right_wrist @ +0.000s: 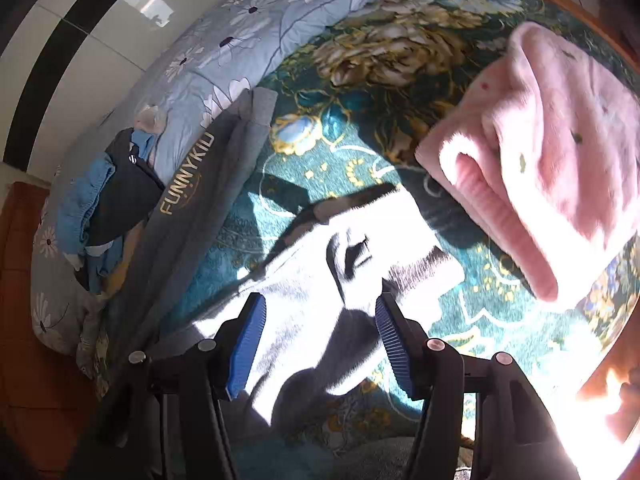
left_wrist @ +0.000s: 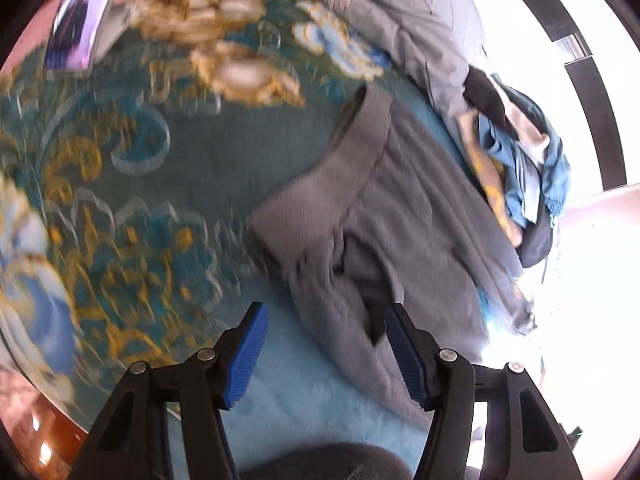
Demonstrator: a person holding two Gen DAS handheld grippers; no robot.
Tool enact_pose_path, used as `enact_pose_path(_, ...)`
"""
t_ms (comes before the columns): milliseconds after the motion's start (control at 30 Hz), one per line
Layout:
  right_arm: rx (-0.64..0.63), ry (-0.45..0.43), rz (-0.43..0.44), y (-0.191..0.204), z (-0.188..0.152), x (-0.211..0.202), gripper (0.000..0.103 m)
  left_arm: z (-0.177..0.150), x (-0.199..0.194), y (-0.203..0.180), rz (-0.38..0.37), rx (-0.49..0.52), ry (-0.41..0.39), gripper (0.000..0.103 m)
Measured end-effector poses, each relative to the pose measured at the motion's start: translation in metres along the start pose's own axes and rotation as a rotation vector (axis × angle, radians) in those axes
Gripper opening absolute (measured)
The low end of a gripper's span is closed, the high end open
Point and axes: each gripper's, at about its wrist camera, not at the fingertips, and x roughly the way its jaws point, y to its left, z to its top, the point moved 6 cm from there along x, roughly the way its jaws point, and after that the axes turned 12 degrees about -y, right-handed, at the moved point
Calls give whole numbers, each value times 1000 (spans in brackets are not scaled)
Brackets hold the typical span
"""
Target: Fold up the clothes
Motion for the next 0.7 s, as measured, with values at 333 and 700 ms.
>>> enact_pose_path(333, 2, 49, -57, -10, -34, -8, 58, -20, 31, -9, -41, -30, 74, 65)
enact_pose_path(700, -136, 23, -69, 36, -24, -25, 58, -25, 42, -24, -92, -37, 46, 55)
